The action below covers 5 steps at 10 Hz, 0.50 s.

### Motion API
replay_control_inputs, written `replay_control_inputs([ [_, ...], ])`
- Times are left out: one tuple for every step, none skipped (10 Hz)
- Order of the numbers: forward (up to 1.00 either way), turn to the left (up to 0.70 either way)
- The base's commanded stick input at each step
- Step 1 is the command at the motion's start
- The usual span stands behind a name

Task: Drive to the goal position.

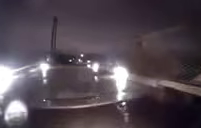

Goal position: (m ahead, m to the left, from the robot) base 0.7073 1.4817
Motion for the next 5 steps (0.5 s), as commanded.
replay_control_inputs([
  [1.00,0.00],
  [1.00,0.00],
  [1.00,0.00],
  [1.00,0.00],
  [1.00,0.00],
])
